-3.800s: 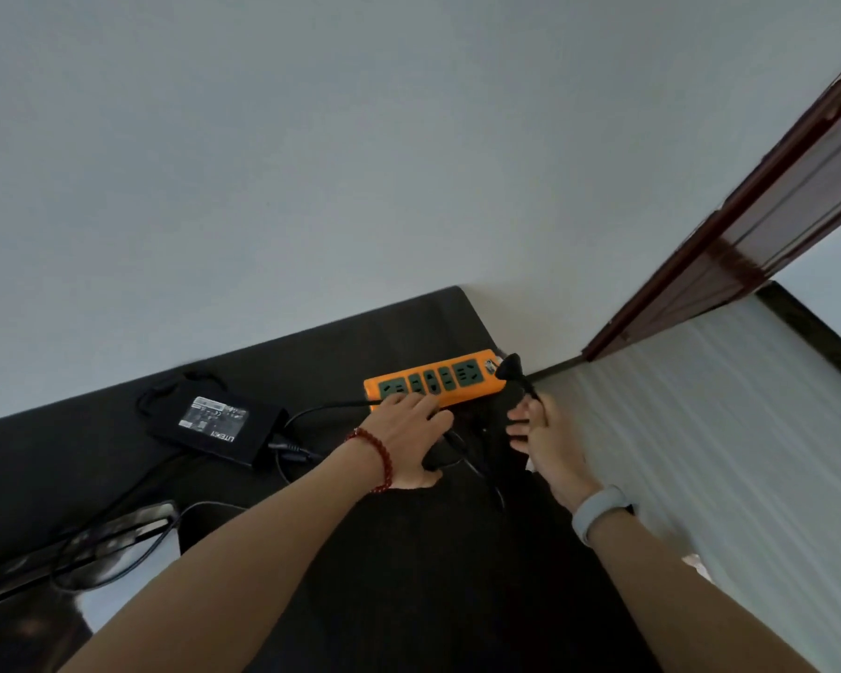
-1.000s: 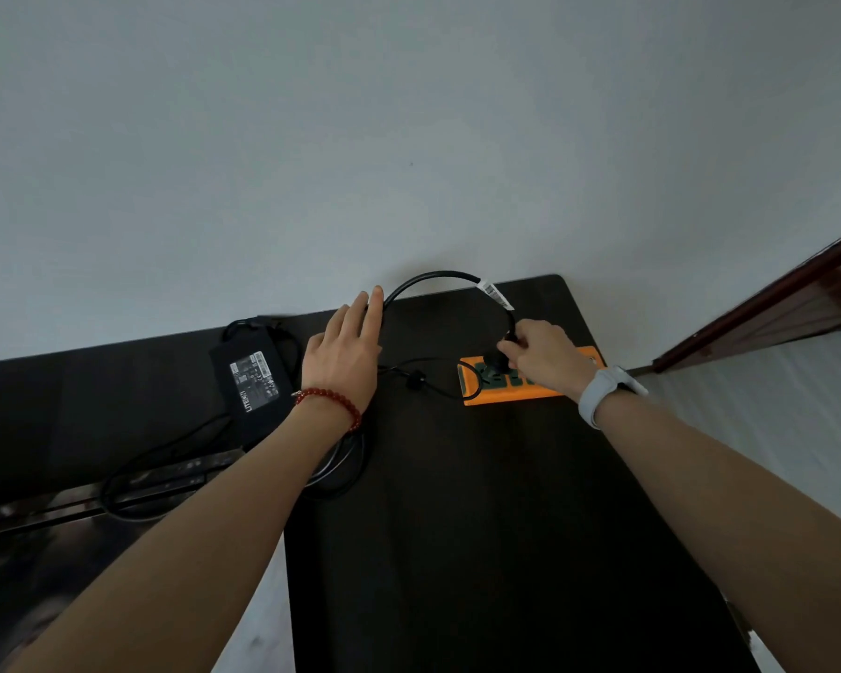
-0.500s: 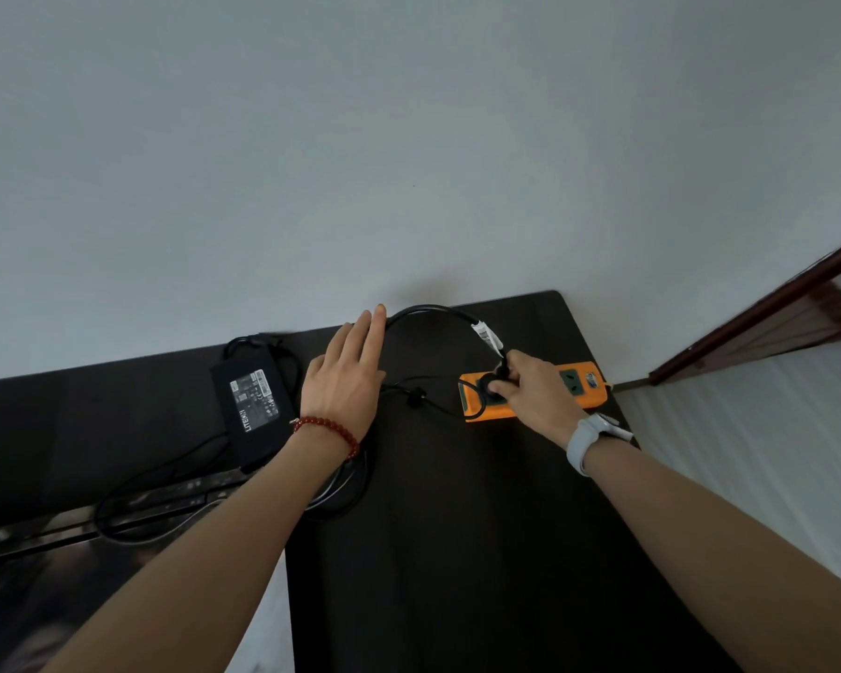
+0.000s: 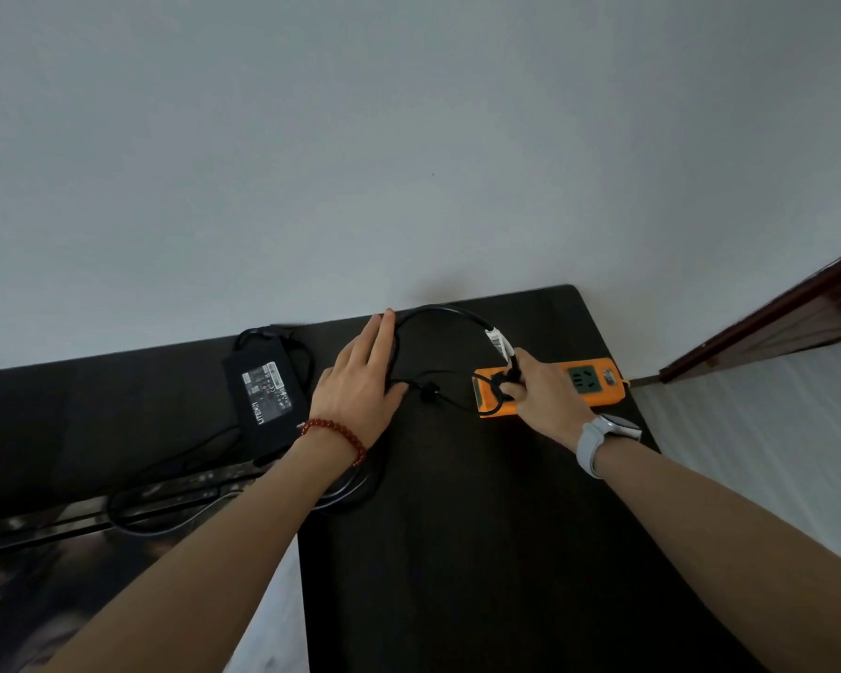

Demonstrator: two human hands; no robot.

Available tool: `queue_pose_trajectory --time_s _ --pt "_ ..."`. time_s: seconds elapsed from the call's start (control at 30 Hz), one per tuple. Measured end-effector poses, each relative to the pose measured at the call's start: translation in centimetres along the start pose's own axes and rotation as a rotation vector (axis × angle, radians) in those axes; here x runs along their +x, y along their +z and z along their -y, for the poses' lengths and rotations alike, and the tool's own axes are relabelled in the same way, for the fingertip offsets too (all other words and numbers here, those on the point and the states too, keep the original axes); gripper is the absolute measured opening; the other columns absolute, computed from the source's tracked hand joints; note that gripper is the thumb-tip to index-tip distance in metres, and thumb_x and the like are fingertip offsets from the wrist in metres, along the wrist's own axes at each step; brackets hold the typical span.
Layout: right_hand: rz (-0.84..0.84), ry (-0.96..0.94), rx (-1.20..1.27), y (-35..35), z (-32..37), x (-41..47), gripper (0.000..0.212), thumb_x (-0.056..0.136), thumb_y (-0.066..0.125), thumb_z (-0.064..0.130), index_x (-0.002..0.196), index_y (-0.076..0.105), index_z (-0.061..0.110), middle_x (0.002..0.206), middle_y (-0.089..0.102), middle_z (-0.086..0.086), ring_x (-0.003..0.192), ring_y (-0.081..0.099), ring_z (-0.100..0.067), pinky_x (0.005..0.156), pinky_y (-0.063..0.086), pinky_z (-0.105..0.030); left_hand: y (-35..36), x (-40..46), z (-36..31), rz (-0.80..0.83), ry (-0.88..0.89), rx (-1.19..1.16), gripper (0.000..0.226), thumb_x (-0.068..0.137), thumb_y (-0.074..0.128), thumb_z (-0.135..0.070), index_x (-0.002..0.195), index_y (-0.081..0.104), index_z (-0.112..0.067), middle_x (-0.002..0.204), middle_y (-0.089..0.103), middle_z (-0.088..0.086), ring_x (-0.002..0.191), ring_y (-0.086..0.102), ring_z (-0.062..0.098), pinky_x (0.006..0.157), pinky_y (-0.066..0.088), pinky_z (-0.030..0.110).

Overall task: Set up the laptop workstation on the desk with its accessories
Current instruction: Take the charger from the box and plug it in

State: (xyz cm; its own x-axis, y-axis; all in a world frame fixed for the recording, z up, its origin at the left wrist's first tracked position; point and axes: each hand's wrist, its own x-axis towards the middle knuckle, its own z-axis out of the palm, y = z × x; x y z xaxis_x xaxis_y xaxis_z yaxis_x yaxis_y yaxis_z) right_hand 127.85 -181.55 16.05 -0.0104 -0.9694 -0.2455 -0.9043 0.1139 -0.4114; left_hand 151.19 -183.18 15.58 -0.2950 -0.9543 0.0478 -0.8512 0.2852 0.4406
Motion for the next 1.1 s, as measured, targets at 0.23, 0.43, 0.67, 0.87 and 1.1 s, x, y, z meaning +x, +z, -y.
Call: queue_pose_trajectory --time_s 0.23,0.43,0.67,0.87,1.1 --pt "0.136 0.094 -0.019 -1.8 0.9 0.1 0.015 0.088 0.057 0.017 0.101 0.052 0.012 0.093 0.065 -0.011 0.09 0.062 -0.026 0.081 0.05 -0.044 0.0 -4.2 0.1 0.117 -0.1 -0.059 0.111 0.074 0.065 -0.052 0.143 -0.019 -0.027 0.156 -0.004 -0.003 0.143 0.008 0.017 0.109 0.027 0.043" --pt "-0.027 0.174 0.175 -5.4 4.0 -0.1 0.049 0.085 0.046 0.002 0.133 0.043 0.012 0.123 0.057 -0.013 0.114 0.052 -0.029 0.095 0.043 -0.039 -1.1 -8.1 2.9 0.224 -0.131 0.031 0.128 0.065 0.07 -0.057 0.13 -0.037 -0.032 0.154 0.015 -0.002 0.142 0.014 0.017 0.115 0.015 0.046" --pt "-0.339 -0.709 -0.253 -1.2 13.8 -4.0 0.044 0.082 0.054 0.019 0.125 0.051 0.012 0.116 0.061 -0.008 0.111 0.054 -0.028 0.103 0.033 -0.047 -3.2 -10.3 9.0 0.335 -0.136 0.291 0.096 0.072 0.062 -0.061 0.144 0.002 -0.04 0.156 -0.002 -0.003 0.143 -0.006 0.024 0.112 0.003 0.057" --pt "0.234 -0.865 -0.965 6.7 14.2 -6.0 0.077 0.087 0.054 0.043 0.143 0.02 0.003 0.132 0.049 -0.018 0.135 0.03 -0.032 0.113 0.002 -0.063 -5.1 -11.1 13.3 0.241 -0.202 0.231 0.071 0.075 0.06 -0.058 0.138 0.035 -0.035 0.143 0.037 -0.005 0.133 0.028 0.019 0.107 0.023 0.04" --pt "0.074 -0.953 -1.058 8.2 13.8 -5.8 0.009 0.08 0.061 0.014 0.087 0.066 0.017 0.064 0.065 0.004 0.095 0.061 -0.015 0.104 0.037 -0.055 -4.7 -11.3 14.2 0.203 -0.136 0.177 0.049 0.074 0.064 -0.053 0.116 0.06 -0.028 0.122 0.054 -0.006 0.119 0.041 0.017 0.093 0.029 0.032"
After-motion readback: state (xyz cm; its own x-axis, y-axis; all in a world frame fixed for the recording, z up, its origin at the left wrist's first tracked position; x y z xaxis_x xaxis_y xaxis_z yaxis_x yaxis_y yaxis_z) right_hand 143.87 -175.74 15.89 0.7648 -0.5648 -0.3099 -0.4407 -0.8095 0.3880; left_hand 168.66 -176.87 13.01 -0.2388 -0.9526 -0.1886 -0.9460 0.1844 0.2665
